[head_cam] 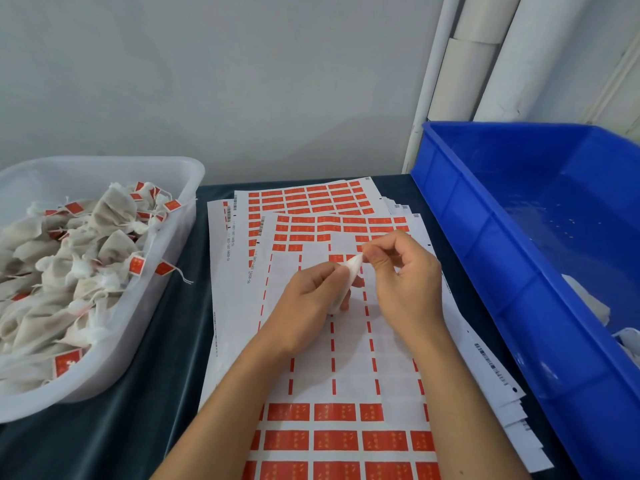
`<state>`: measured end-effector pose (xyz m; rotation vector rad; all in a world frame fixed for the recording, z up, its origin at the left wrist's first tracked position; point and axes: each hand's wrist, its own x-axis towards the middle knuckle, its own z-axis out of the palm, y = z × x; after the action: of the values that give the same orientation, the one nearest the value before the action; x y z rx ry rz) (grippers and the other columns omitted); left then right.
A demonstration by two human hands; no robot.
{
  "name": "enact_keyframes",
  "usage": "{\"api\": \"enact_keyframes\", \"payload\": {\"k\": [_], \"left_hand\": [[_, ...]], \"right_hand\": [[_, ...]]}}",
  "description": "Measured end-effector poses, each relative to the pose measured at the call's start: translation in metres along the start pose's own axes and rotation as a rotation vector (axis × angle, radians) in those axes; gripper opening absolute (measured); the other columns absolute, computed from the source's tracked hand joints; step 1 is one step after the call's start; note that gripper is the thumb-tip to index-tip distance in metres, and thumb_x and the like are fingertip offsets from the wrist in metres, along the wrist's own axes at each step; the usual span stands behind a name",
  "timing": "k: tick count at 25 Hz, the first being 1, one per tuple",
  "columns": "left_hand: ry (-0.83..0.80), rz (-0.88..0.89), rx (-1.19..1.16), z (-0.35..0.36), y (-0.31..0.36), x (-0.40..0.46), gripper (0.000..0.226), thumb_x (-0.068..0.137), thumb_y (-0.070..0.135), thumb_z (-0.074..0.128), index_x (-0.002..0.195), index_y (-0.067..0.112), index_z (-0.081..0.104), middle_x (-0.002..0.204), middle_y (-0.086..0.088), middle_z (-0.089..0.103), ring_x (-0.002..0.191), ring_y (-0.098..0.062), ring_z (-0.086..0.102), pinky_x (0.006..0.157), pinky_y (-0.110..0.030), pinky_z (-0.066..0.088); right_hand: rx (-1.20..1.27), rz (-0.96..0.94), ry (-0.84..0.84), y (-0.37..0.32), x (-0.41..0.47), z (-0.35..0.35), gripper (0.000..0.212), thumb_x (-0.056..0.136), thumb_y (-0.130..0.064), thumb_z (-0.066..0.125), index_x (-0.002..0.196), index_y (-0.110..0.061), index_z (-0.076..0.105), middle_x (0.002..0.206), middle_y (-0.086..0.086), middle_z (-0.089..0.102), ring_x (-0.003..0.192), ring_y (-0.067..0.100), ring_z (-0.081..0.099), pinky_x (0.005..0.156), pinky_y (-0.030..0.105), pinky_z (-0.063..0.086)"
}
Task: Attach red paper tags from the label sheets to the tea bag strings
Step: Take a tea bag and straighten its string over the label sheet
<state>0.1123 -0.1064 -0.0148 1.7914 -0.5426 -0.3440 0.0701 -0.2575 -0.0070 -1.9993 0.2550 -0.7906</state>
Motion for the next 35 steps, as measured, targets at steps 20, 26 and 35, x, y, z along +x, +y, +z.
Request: {"api": "enact_keyframes", "payload": {"k": [20, 26, 35], "left_hand": [[0.136, 0.076, -0.383, -0.006, 0.006, -0.006, 0.032, 0.099, 0.056, 0.057, 0.119, 0.039, 0.075, 0.118, 0.010, 0.074, 0.113, -0.010, 0.068, 0.091, -0.028, 0.058], [0.246, 0.035, -0.198, 0.000, 0.003, 0.001, 0.034, 0.104, 0.056, 0.049, 0.096, 0.034, 0.074, 0.095, 0.002, 0.074, 0.096, -0.020, 0.071, 0.087, -0.030, 0.060], [0.163, 0.100, 0.050, 0.006, -0.006, 0.003, 0.016, 0.102, 0.032, 0.063, 0.088, 0.029, 0.070, 0.074, 0.016, 0.066, 0.069, -0.004, 0.062, 0.060, -0.012, 0.047]], "right_hand": [[-0.269, -0.155, -0.123, 0.011, -0.004, 0.010, 0.006, 0.101, -0.034, 0.060, 0.102, -0.032, 0.066, 0.105, -0.016, 0.066, 0.097, 0.005, 0.060, 0.083, 0.014, 0.049], [-0.377, -0.322, -0.166, 0.005, -0.008, 0.011, 0.022, 0.101, -0.038, 0.051, 0.109, -0.024, 0.066, 0.111, -0.006, 0.069, 0.099, 0.010, 0.060, 0.087, 0.019, 0.048], [-0.049, -0.086, -0.202, -0.001, -0.005, 0.007, 0.010, 0.102, -0.025, 0.063, 0.099, -0.034, 0.065, 0.096, -0.026, 0.065, 0.100, -0.006, 0.060, 0.080, 0.002, 0.047]]}}
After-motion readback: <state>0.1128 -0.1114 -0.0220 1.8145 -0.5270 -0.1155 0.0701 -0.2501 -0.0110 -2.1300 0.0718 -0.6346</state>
